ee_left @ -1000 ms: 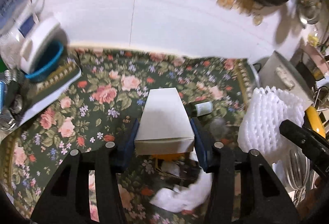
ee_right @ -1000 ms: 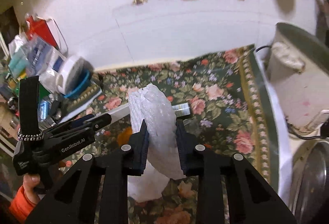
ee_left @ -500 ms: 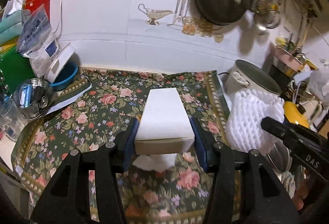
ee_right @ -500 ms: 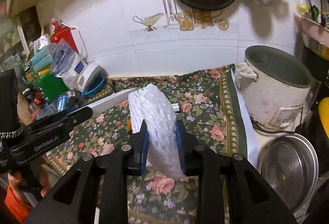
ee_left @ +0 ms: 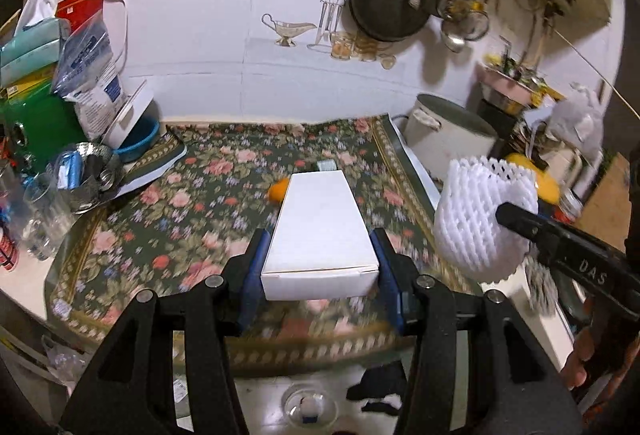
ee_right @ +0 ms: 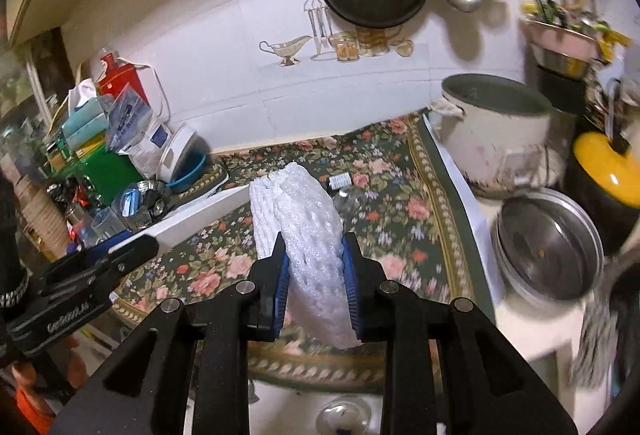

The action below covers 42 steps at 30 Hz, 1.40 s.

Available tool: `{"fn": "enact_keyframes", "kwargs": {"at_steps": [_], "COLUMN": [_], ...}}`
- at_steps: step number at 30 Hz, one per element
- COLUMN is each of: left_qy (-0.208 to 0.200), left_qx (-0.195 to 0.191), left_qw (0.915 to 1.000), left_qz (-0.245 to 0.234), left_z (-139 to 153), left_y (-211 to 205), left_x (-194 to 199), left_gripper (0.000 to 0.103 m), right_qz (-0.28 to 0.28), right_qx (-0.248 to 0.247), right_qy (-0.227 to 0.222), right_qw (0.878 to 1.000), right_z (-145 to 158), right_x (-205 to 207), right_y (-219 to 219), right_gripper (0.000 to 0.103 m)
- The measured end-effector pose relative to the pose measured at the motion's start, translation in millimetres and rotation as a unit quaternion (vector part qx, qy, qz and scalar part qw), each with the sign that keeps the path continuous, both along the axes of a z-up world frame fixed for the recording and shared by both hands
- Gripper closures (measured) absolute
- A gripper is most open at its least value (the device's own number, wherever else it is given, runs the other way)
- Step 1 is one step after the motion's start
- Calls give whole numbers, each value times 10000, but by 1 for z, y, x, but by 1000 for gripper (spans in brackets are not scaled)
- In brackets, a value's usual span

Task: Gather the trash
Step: 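Lift the box and foam net and carry both down over the floor bin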

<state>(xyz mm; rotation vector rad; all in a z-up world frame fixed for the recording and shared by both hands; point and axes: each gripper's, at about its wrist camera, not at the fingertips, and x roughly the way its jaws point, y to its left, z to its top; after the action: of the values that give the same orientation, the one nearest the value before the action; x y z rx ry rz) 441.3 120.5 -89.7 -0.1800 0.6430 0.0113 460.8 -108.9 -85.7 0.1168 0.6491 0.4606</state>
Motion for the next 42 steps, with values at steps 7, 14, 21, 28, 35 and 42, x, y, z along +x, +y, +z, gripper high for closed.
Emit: {"fn": "enact_keyframes", "kwargs": {"at_steps": [7,14,21,28,35,42], "left_qy": [188,563,964,1590,2064,2472], "left_qx": [78,-19,-179,-322,-460,-719], "left_qw": [9991,9964,9928,9847,9771,9663], "left_qz": [-373,-629,-685,-636,-258,44], "left_z": [-13,-33,-68,-142,-246,-354], "left_y": [20,25,11,-18,-52,-73], "left_x": [-71,-120,-143,-142,-136,-129], "left_gripper": [53,53,53,53,53,53], "right_qz": [-423,-670,-693,-480,-128,109], "right_qx": [97,38,-198,-366,-522,-697], "right_qy": [106,432,840,1367,1800,2160], "right_qw": [9990,9968,9939,9888,9822,9738], "right_z": [-11,-25,-54,-114,-204,-304], "right_x": [-77,-128,-157,-159,-142,-125], "right_y": [22,28,24,7,-16,-31], "right_gripper": [80,80,80,80,80,80]}}
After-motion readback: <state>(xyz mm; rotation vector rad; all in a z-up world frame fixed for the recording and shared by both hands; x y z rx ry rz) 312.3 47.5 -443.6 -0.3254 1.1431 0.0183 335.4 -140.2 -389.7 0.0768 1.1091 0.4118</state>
